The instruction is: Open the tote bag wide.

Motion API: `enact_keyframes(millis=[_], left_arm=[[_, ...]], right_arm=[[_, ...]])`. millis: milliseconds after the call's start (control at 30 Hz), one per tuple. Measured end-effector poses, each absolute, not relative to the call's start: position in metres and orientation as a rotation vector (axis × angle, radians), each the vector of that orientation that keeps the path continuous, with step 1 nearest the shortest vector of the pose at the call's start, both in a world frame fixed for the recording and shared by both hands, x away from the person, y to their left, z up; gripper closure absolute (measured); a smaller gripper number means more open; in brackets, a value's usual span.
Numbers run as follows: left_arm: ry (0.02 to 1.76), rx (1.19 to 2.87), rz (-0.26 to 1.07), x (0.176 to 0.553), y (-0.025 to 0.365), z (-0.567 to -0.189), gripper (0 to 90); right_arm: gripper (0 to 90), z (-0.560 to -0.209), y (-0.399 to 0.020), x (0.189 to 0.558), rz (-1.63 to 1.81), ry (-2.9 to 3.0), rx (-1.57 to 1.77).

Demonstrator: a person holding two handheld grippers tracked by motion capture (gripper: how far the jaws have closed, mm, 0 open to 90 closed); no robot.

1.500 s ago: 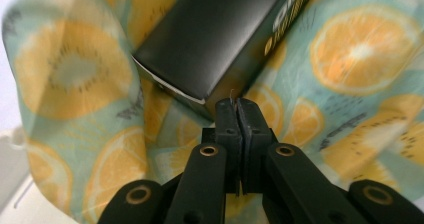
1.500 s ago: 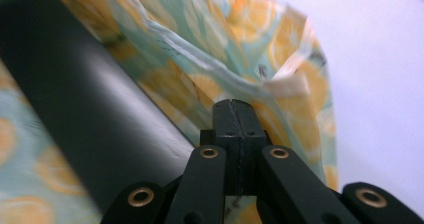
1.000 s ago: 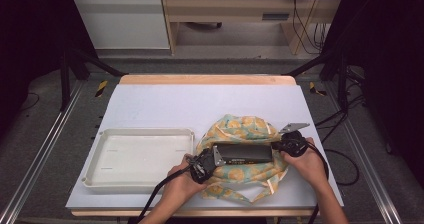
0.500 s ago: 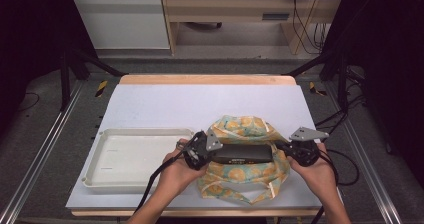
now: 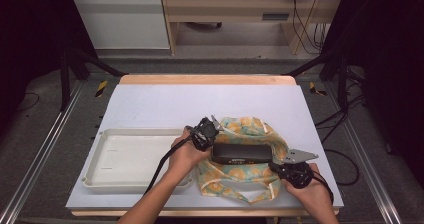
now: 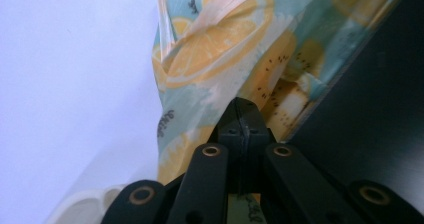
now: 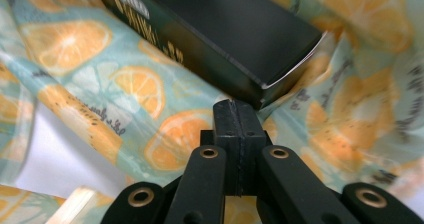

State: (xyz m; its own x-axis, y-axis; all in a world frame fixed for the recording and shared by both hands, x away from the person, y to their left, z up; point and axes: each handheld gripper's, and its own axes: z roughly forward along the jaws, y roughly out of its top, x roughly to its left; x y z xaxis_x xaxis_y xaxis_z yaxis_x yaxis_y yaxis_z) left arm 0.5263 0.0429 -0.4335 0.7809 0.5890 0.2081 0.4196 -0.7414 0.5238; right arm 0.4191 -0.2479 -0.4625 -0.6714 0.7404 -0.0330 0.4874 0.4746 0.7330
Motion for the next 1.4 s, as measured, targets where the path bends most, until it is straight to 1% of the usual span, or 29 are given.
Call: enact_keyframes(millis=[100, 233, 433, 600, 700, 767, 900, 1033, 1133, 1233, 1400], left_arm=[[0.797, 2.52, 0.461, 0.535, 0.045, -0.442, 90.0], [0.827, 2.525, 0.44, 0.542, 0.047, -0.447, 90.0], [0.828, 2.548, 0.424, 0.545, 0.045, -0.454, 90.0], [0.831, 2.536, 0.396, 0.548, 0.047, -0.454, 90.0], [0.824, 2.537, 0.391, 0.548, 0.048, -0.453, 90.0], [0.823, 2.542, 0.394, 0.548, 0.047, -0.454, 90.0], [0.824, 2.54, 0.388, 0.549, 0.047, -0.455, 90.0], [0.823, 2.542, 0.38, 0.55, 0.048, -0.455, 90.0], [0.82, 2.541, 0.382, 0.55, 0.047, -0.455, 90.0], [0.815, 2.54, 0.382, 0.55, 0.047, -0.456, 90.0], [0.801, 2.542, 0.384, 0.549, 0.048, -0.456, 90.0]], right_arm=[[90.0, -0.469, -0.245, 0.421, 0.986, 2.409, 1.044], [90.0, -0.474, -0.245, 0.421, 0.939, 2.445, 1.076], [90.0, -0.476, -0.249, 0.419, 0.958, 2.436, 1.09], [90.0, -0.476, -0.249, 0.418, 0.967, 2.429, 1.082], [90.0, -0.466, -0.251, 0.416, 1.034, 2.391, 1.041], [90.0, -0.452, -0.254, 0.417, 1.079, 2.331, 1.021], [90.0, -0.426, -0.255, 0.435, 1.104, 2.266, 0.99], [90.0, -0.421, -0.248, 0.466, 1.087, 2.262, 0.987], [90.0, -0.43, -0.25, 0.49, 1.042, 2.254, 1.073], [90.0, -0.443, -0.256, 0.506, 0.99, 2.262, 1.156], [90.0, -0.463, -0.263, 0.518, 0.948, 2.297, 1.243]])
